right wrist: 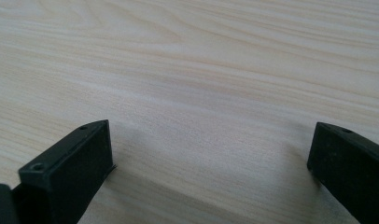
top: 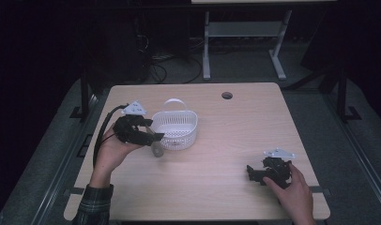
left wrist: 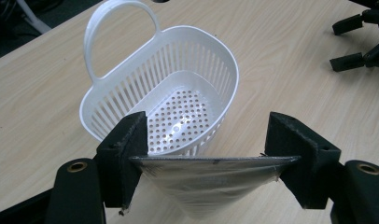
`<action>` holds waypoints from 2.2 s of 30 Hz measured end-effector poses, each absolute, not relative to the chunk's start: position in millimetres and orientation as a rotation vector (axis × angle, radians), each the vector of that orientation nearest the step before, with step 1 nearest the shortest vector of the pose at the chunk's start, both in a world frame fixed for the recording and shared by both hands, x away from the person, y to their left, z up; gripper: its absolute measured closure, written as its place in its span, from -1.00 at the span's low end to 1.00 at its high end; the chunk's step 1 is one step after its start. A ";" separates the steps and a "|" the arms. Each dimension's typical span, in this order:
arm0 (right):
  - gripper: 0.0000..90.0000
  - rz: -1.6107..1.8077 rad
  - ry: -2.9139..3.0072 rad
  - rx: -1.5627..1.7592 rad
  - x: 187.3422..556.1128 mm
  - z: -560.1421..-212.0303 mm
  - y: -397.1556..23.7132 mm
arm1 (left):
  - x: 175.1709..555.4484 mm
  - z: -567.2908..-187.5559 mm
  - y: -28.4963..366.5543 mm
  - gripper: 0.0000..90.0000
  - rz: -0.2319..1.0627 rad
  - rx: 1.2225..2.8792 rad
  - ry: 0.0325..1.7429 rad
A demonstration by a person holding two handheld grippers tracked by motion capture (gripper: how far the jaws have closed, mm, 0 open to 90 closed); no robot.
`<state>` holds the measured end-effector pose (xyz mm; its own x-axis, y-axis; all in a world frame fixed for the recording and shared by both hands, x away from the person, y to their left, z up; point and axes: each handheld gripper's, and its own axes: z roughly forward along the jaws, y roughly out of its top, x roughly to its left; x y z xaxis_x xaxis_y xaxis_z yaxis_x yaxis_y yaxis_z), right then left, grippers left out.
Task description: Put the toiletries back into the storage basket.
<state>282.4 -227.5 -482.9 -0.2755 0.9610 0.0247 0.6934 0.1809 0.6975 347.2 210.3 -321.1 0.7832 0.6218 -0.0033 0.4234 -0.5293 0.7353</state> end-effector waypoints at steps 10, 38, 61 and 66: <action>-1.00 0.851 2.042 1.554 282.4 -482.8 -227.5 | 349.5 -310.5 215.1 -0.34 0.357 2.202 0.780; -1.00 0.851 2.041 1.554 282.4 -482.8 -227.5 | 354.4 -274.5 221.7 -0.34 0.406 2.174 0.784; -1.00 0.851 2.041 1.554 282.4 -482.8 -227.5 | 366.4 -252.1 218.8 -0.34 0.423 2.120 0.761; -1.00 0.851 2.041 1.554 282.4 -482.8 -227.5 | 371.3 -252.6 215.9 -0.34 0.423 2.108 0.751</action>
